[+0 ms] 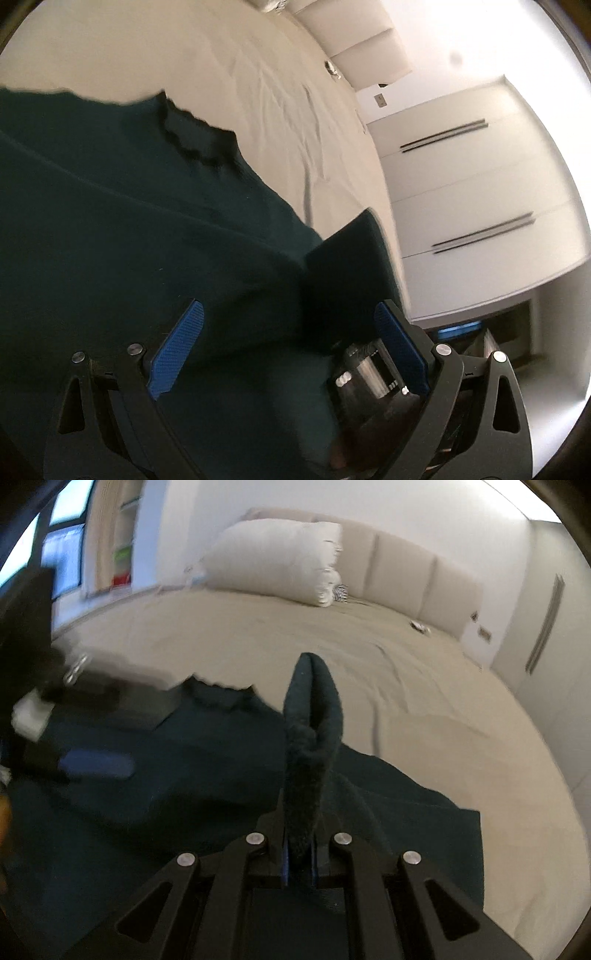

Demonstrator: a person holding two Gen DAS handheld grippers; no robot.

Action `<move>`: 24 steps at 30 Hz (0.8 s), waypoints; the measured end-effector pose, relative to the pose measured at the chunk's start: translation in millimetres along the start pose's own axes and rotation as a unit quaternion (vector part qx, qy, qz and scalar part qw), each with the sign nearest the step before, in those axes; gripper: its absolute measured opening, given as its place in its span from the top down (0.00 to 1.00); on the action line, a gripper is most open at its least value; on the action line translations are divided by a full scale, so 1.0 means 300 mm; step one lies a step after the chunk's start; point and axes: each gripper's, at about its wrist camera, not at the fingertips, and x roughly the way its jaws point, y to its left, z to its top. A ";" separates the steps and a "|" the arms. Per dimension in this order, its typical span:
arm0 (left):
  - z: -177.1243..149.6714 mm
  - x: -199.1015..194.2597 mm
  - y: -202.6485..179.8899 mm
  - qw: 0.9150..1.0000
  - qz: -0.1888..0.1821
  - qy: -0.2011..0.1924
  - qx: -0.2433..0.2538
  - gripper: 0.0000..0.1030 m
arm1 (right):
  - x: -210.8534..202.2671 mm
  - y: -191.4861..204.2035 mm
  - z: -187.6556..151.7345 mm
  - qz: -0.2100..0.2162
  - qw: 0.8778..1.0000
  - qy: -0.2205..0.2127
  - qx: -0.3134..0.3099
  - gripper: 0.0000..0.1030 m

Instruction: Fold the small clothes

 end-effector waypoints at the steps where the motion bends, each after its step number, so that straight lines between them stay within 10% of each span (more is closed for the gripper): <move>1: 0.014 0.014 0.007 1.000 -0.006 0.007 -0.008 0.08 | 0.006 0.016 -0.006 -0.005 1.000 0.001 -0.012 0.92; 16: 0.086 0.161 -0.006 0.996 0.038 0.076 0.025 0.10 | 0.026 0.174 -0.093 -0.079 0.983 -0.010 -0.168 0.91; 24: 0.106 0.208 0.036 0.995 0.043 0.082 0.034 0.81 | 0.006 0.192 -0.138 -0.074 0.981 -0.012 -0.182 0.91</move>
